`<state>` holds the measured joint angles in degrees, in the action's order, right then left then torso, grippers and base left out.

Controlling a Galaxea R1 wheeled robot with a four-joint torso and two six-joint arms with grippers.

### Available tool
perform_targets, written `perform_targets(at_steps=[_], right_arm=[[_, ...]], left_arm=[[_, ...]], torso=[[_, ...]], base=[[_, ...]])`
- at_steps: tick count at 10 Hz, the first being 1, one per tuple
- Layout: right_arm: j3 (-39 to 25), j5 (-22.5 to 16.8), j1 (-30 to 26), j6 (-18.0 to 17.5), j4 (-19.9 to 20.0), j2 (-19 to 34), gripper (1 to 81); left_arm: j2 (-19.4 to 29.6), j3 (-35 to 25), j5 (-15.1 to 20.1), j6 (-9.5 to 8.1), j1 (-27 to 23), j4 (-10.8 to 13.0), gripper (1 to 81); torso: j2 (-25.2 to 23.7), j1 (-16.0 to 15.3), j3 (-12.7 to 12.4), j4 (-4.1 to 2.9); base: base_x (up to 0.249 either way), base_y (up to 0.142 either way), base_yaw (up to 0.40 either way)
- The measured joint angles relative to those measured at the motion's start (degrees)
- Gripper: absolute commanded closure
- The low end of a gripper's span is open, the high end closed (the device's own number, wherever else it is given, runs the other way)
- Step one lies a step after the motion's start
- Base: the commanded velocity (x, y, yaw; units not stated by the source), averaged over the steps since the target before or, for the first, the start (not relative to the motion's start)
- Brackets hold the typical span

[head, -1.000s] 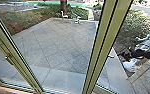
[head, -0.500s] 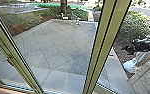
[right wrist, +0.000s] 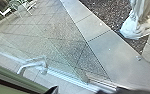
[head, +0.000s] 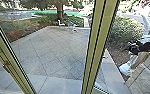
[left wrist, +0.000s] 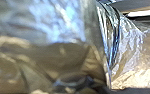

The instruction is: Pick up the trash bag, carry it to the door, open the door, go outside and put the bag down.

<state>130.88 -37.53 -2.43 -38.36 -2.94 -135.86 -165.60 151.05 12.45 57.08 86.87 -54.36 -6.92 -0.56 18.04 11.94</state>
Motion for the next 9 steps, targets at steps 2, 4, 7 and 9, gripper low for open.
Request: perform_targets(at_steps=[2,4,7,9], right_arm=[[-0.37,-0.04,0.0,1.33,-0.11,1.28,1.0],[-0.78,-0.46,-0.16,3.39,-0.91,2.27,1.0],[-0.26,-2.46,-1.82,4.61,-8.96,1.94,1.0],[1.15,-1.68,-2.5,4.8,-14.12,-1.12,1.0]], left_arm=[[-0.11,0.02,0.11,0.0,0.67,0.01,81.1],[-0.11,0.02,0.23,0.0,0.87,0.06,81.1],[-0.28,0.11,0.26,0.0,1.0,-0.02,81.1],[-0.28,0.11,0.23,-0.11,0.95,-0.07,81.1]], torso=[[0.0,0.02,-2.21,2.21],[-0.02,0.07,-3.83,4.46],[-0.09,0.15,-4.2,4.9],[-0.06,0.15,-4.2,4.9]], base=[[0.0,0.0,0.0],[0.0,0.0,0.0],[0.0,0.0,0.0],[0.0,0.0,0.0]])
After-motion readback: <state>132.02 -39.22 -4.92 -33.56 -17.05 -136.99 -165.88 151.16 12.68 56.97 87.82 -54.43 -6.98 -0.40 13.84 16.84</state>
